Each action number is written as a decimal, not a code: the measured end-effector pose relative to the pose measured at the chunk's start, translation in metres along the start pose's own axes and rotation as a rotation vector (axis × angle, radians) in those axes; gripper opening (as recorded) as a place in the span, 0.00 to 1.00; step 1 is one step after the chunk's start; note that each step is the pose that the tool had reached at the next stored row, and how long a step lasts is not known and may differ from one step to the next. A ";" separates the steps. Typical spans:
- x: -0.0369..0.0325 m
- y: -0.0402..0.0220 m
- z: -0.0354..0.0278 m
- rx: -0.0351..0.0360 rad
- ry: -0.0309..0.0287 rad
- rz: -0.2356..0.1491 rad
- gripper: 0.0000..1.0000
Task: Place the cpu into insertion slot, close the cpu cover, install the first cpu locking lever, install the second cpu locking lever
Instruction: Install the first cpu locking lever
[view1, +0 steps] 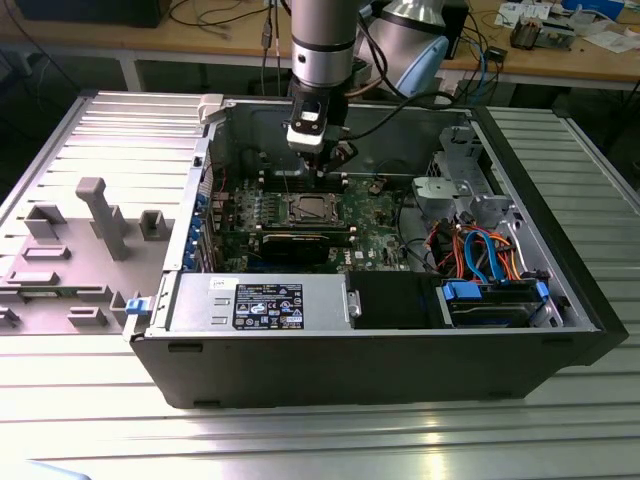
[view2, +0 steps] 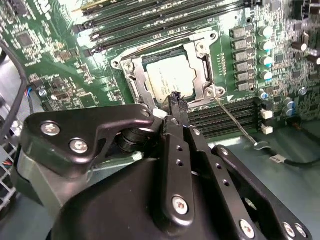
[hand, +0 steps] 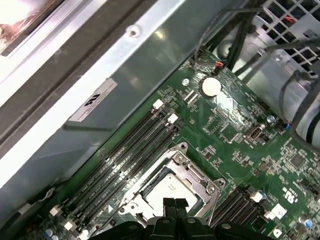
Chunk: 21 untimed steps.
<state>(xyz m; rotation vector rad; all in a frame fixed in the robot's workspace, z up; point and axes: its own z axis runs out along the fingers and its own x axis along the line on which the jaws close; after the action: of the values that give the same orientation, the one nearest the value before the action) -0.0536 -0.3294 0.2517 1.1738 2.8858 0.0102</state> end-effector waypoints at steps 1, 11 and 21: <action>0.0000 0.0000 0.0000 -0.0008 0.0006 -0.037 0.11; 0.0000 0.0000 0.0000 -0.0064 0.0047 -0.295 0.11; 0.0000 0.0000 -0.0010 -0.0057 0.0135 -0.449 0.11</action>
<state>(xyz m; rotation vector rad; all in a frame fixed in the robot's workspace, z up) -0.0537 -0.3294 0.2527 0.5030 3.0840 0.0169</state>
